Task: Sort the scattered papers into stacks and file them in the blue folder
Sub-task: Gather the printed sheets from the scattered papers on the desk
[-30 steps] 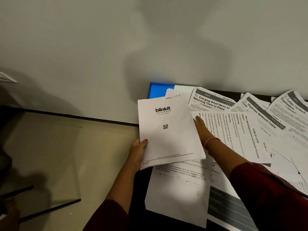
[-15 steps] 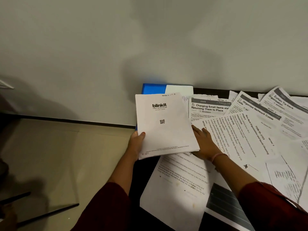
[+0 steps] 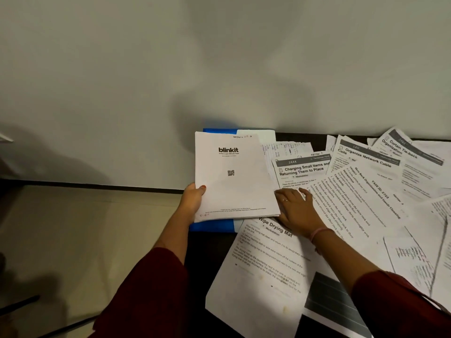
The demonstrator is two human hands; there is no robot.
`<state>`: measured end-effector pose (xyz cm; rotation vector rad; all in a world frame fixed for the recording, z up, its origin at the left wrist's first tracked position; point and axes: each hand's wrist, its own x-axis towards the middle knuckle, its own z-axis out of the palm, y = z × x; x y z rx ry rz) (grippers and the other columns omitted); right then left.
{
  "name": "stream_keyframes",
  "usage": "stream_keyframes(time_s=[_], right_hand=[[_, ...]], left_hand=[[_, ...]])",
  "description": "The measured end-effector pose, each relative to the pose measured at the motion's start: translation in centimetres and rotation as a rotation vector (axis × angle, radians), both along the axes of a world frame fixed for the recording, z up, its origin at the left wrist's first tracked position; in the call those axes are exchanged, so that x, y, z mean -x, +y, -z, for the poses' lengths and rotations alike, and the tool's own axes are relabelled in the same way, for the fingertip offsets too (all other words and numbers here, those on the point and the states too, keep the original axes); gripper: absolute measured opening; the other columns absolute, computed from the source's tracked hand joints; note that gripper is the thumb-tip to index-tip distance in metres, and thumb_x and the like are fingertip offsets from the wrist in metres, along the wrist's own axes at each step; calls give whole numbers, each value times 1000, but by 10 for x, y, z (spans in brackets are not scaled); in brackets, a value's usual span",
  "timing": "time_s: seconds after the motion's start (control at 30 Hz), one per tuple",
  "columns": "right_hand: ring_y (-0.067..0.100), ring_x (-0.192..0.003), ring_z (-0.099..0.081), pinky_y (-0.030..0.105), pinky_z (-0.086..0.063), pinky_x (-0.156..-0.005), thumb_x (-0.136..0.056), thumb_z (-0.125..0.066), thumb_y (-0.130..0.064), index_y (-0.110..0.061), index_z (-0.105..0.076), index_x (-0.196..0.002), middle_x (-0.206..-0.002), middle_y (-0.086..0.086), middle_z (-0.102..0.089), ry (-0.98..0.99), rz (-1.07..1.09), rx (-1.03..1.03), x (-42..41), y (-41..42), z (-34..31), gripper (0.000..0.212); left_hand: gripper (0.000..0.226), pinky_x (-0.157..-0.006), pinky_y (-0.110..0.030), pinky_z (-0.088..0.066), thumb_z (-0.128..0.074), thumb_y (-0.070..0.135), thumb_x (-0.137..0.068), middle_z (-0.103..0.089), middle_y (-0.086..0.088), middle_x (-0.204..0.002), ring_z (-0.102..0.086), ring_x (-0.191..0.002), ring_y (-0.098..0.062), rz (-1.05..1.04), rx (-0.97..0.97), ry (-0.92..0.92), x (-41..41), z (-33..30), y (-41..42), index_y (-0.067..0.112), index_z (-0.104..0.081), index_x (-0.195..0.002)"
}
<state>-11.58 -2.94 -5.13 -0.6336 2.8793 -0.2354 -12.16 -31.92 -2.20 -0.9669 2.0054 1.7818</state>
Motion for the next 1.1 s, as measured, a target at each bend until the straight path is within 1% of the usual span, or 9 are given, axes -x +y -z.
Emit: stream_keyframes(time_s=[0.1,0.23,0.3,0.37,0.43,0.6,0.87,1.0,1.1], right_hand=[[25,-142,-27,44,-6,-112,-82,-23,-66,-15,-36,-145,-151,5,-35,-78,-59,10,12,-15,2,82],[20,-147,0,41,5,-116,-67,-16,-72,-19,-20,-151,-160,6,-7,-204,-37,34,34,-32,4,99],[26,-147,4,39,6,-117,-77,-31,-68,-18,-17,-151,-160,7,-2,-295,24,50,40,-40,-7,90],[30,-146,5,40,-2,-120,-93,-49,-39,-13,-12,-151,-159,9,-1,-413,129,153,42,-46,-17,73],[28,-146,3,38,-6,-119,-97,-48,-23,-10,-11,-150,-158,9,-2,-468,221,223,43,-48,-21,66],[32,-145,3,35,6,-116,-86,-41,-56,-25,-27,-147,-155,-3,-17,-446,209,185,50,-41,7,70],[17,-136,-26,37,7,-114,-89,-34,-46,-18,-45,-137,-136,5,-45,-134,48,72,42,-28,-3,56],[23,-141,-19,38,6,-115,-84,-19,-55,-14,-41,-140,-146,11,-36,-119,39,41,50,-35,-1,73],[28,-145,-9,37,2,-118,-96,-18,-39,-8,-27,-146,-155,16,-21,-167,89,8,52,-44,-8,60]], left_hand=[[26,-72,-32,-46,-43,19,-101,-62,-11,-107,-58,-90,-27,-5,-8,-24,1,2,-2,9,-54,-123],[24,-73,-32,-44,-44,19,-101,-61,-10,-106,-56,-87,-25,-5,0,-35,3,6,-5,9,-54,-121],[22,-75,-33,-42,-44,18,-101,-60,-9,-105,-56,-85,-23,-4,-4,-33,3,6,-4,10,-53,-119],[22,-77,-33,-42,-44,19,-101,-60,-9,-107,-56,-87,-24,10,1,-36,3,7,-4,10,-53,-119],[24,-79,-35,-44,-44,20,-101,-61,-10,-110,-57,-91,-26,26,13,-41,4,10,-5,10,-53,-120],[19,-76,-35,-45,-43,23,-101,-61,-9,-106,-57,-87,-25,59,13,-52,10,17,-6,13,-52,-114],[18,-73,-36,-48,-45,27,-101,-62,-10,-103,-58,-87,-26,113,12,-54,25,18,-1,14,-52,-112],[21,-86,-44,-51,-46,27,-100,-63,-13,-111,-59,-98,-33,124,20,-71,29,19,-2,14,-53,-115],[23,-92,-51,-49,-47,28,-99,-63,-14,-113,-59,-104,-36,131,25,-87,31,20,-3,15,-54,-116]])
